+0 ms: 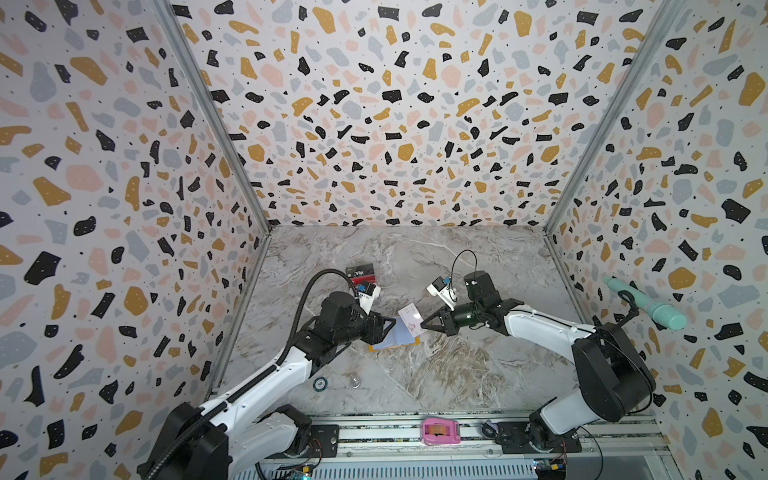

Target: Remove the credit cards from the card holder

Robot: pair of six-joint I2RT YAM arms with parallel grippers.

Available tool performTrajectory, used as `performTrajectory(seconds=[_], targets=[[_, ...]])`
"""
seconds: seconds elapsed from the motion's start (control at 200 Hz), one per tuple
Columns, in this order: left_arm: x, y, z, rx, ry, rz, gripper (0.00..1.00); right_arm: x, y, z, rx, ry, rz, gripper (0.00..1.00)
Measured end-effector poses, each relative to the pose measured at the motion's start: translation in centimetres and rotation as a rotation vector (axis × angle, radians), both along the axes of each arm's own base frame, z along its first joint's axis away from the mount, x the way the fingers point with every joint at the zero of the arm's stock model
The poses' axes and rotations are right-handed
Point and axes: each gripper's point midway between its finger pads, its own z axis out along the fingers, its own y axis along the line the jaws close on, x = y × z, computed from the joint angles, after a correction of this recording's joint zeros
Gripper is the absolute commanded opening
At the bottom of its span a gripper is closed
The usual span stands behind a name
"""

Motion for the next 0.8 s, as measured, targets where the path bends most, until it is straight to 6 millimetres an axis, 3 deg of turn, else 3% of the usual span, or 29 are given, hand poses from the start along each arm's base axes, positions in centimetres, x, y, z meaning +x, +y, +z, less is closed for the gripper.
performTrajectory(seconds=[0.491, 0.546, 0.651, 0.796], targets=[[-2.8, -2.1, 2.1, -0.001, 0.017, -0.255, 0.53, -3.7, 0.1, 3.9, 0.109, -0.112, 0.176, 0.00], [-3.0, -2.4, 2.2, -0.013, 0.027, -0.277, 0.49, -4.0, 0.3, 4.0, 0.116, -0.116, 0.192, 0.00], [-3.6, -3.0, 2.4, -0.043, 0.050, -0.327, 0.32, -4.6, 0.5, 4.1, 0.127, -0.121, 0.218, 0.00], [-4.4, -3.6, 2.3, -0.068, 0.086, -0.390, 0.23, -5.0, 0.7, 4.2, 0.136, -0.126, 0.236, 0.00]])
